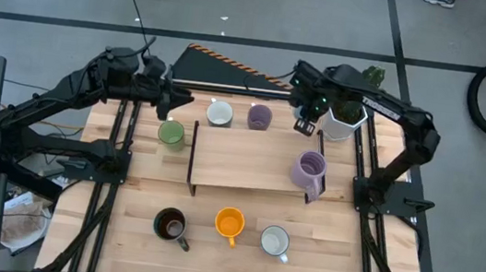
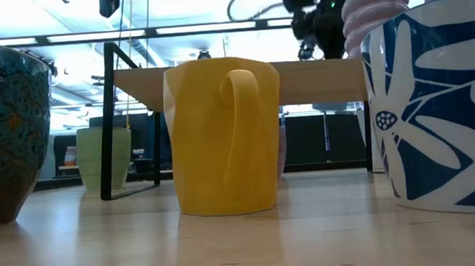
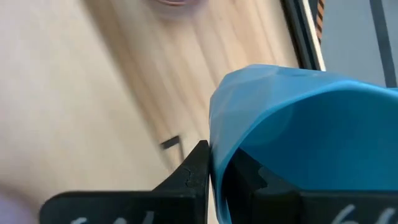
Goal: Place coffee mugs
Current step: Put the blue mug on the shelf
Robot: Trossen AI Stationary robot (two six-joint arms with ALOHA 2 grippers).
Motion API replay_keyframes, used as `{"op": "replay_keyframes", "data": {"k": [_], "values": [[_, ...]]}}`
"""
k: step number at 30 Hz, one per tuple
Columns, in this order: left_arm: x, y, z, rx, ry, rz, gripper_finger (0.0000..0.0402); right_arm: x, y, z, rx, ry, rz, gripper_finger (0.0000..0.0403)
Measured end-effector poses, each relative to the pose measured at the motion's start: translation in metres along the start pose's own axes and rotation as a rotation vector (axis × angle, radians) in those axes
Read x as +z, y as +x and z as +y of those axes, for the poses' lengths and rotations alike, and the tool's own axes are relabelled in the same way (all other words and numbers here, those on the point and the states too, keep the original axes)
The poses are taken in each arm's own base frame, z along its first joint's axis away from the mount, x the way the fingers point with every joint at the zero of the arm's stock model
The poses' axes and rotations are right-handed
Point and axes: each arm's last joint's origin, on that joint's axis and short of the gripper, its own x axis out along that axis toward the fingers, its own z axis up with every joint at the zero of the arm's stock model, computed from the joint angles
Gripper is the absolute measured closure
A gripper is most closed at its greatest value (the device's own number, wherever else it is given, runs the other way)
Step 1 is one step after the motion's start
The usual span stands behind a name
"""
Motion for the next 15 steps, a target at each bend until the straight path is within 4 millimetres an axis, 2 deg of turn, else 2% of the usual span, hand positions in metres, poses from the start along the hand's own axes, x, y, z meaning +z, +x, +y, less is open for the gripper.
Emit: {"op": "replay_keyframes", "data": {"k": [4,8,12,15], "values": [[0.001,0.0,0.002,0.012,-0.007,-0.007,0.0249,-0.006,-0.015,0.021,0.015,-0.054,-0.038,0.0369],[0.002,0.0,0.002,0.008,-0.019,-0.015,0.0249,-0.012,-0.017,0.038,0.033,-0.103,0.02,0.0369],[0.004,-0.001,0.0,-0.017,-0.024,-0.038,0.0249,-0.014,-0.02,0.052,0.022,-0.133,0.071,0.0369],[0.006,-0.001,-0.001,-0.038,-0.021,-0.047,0.0249,-0.011,-0.03,0.059,0.026,-0.162,0.047,0.0369]]}}
